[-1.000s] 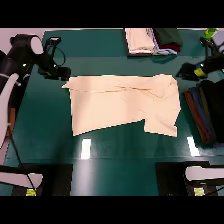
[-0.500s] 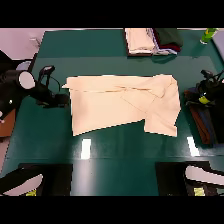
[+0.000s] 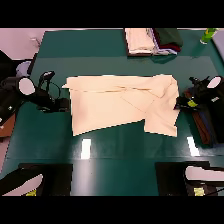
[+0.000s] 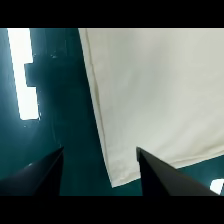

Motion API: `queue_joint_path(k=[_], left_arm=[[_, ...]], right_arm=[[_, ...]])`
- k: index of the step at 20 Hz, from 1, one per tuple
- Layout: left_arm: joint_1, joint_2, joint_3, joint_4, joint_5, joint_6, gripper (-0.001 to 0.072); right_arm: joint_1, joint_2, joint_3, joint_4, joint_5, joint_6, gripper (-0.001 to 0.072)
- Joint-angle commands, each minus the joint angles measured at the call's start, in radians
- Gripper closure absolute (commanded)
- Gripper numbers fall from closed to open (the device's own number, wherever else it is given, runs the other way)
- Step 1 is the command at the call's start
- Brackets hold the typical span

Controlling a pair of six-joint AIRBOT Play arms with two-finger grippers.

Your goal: Fold the shirts.

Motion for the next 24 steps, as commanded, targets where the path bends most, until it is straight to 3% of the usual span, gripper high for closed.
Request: queue_joint_path(k=[1, 3, 7, 11, 14, 19, 20, 24], left_arm=[[0.000, 0.002, -0.003, -0.002, -0.026, 0.001, 0.0165], [0.000, 0.002, -0.003, -0.004, -0.052, 0.000, 0.0165], [0.000, 0.002, -0.103, -0.077, -0.069, 0.000, 0.0162], [-0.062, 0.002, -0.267, -0.164, 0.061, -0.003, 0.0135], [-0.151, 0.001, -0.323, -0.170, 0.142, -0.055, 0.0135], [-0.166, 0.001, -0.347, -0.170, 0.193, -0.105, 0.0138], [-0.166, 0.001, -0.347, -0.172, 0.205, -0.108, 0.0223], [-0.166, 0.001, -0.326, -0.168, 0.212, -0.093, 0.0681]], right_arm=[[0.036, -0.025, -0.003, -0.006, -0.027, 0.011, 0.0473], [0.036, -0.007, -0.003, -0.005, -0.037, 0.010, 0.0684], [0.034, 0.026, -0.003, -0.006, -0.041, 0.010, 0.0693], [0.036, 0.025, -0.003, -0.003, -0.040, 0.010, 0.0693], [0.036, 0.025, -0.003, -0.004, -0.027, 0.010, 0.0694], [0.036, 0.025, -0.003, -0.004, -0.014, 0.010, 0.0694], [0.036, 0.025, -0.003, -0.005, -0.010, 0.010, 0.0693], [0.036, 0.026, -0.003, -0.004, 0.003, 0.009, 0.0694]])
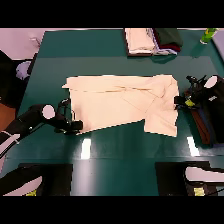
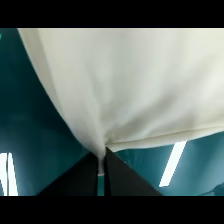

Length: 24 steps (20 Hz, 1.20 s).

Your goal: Fold the shirts.

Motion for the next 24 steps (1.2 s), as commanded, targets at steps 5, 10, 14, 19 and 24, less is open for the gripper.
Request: queue_joint_path(k=[5, 10, 14, 19, 24], left_arm=[[-0.003, 0.066, 0.257, 0.163, -0.072, -0.002, 0.0680], [0.000, 0.264, 0.742, 0.388, -0.120, -0.001, 0.0679], [0.000, 0.346, 1.130, 0.421, -0.129, 0.050, 0.0680], [0.000, 0.366, 1.425, 0.421, -0.148, 0.061, 0.0681], [0.000, 0.352, 1.457, 0.422, -0.093, 0.084, 0.0681]], right_arm=[[0.001, 0.136, 0.024, 0.009, 0.015, -0.044, 0.0694], [0.001, 0.360, 0.312, 0.037, 0.094, -0.045, 0.0694], [-0.004, 0.519, 0.582, 0.059, 0.071, -0.045, 0.0694], [-0.078, 0.649, 0.823, 0.060, 0.077, -0.042, 0.0695], [-0.140, 0.616, 1.048, 0.063, 0.182, -0.037, 0.0696]])
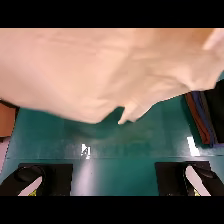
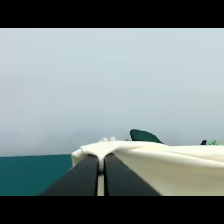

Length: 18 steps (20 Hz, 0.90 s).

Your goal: Fold the shirts.

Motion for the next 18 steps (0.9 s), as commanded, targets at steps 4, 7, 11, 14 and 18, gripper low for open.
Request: queue_joint_path(k=[4, 7, 11, 14, 18], left_arm=[[0.001, -0.103, 0.026, 0.076, -0.089, 0.047, 0.0681], [0.001, -0.208, -0.118, 0.114, -0.227, 0.054, 0.0680], [0.033, -0.393, -0.382, 0.119, -0.224, 0.047, 0.0680], [0.122, -0.555, -0.531, 0.048, -0.093, 0.028, 0.0680], [0.198, -0.756, -0.546, -0.019, 0.039, 0.077, 0.0679]], right_arm=[[-0.026, -0.136, 0.209, 0.053, 0.150, 0.025, 0.0696], [-0.024, -0.205, 0.030, 0.181, 0.158, 0.028, 0.0696], [0.055, -0.355, -0.238, 0.142, 0.195, 0.029, 0.0696], [0.143, -0.507, -0.395, 0.048, 0.151, 0.028, 0.0696], [0.212, -0.727, -0.408, 0.013, 0.004, 0.029, 0.0696]])
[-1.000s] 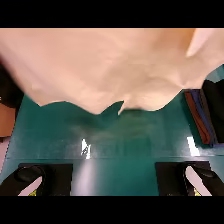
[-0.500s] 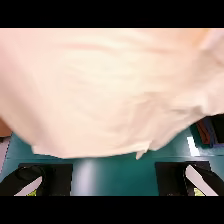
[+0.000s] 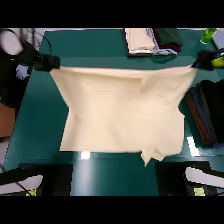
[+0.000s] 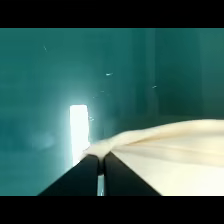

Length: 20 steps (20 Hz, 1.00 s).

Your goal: Fold the shirts.

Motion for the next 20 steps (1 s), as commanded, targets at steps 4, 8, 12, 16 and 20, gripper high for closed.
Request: queue_joint_path(k=[4, 8, 12, 16, 20], left_arm=[[0.074, -0.169, -0.034, -0.110, 0.214, 0.058, 0.0679], [0.074, -0.169, 0.024, -0.129, 0.086, 0.104, 0.0679], [0.074, -0.169, -0.043, -0.191, 0.001, 0.129, 0.0679], [0.074, -0.169, -0.188, -0.269, 0.062, 0.129, 0.0679], [0.074, -0.169, -0.270, -0.282, 0.100, 0.125, 0.0679]], right_arm=[[0.066, -0.302, 0.133, -0.036, -0.102, -0.001, 0.0696], [0.045, -0.307, 0.196, -0.043, -0.056, -0.002, 0.0696], [0.044, -0.208, -0.013, -0.159, -0.082, -0.002, 0.0696], [0.050, -0.145, -0.250, -0.156, -0.188, -0.001, 0.0695], [0.088, -0.116, -0.366, -0.156, -0.254, -0.001, 0.0694]])
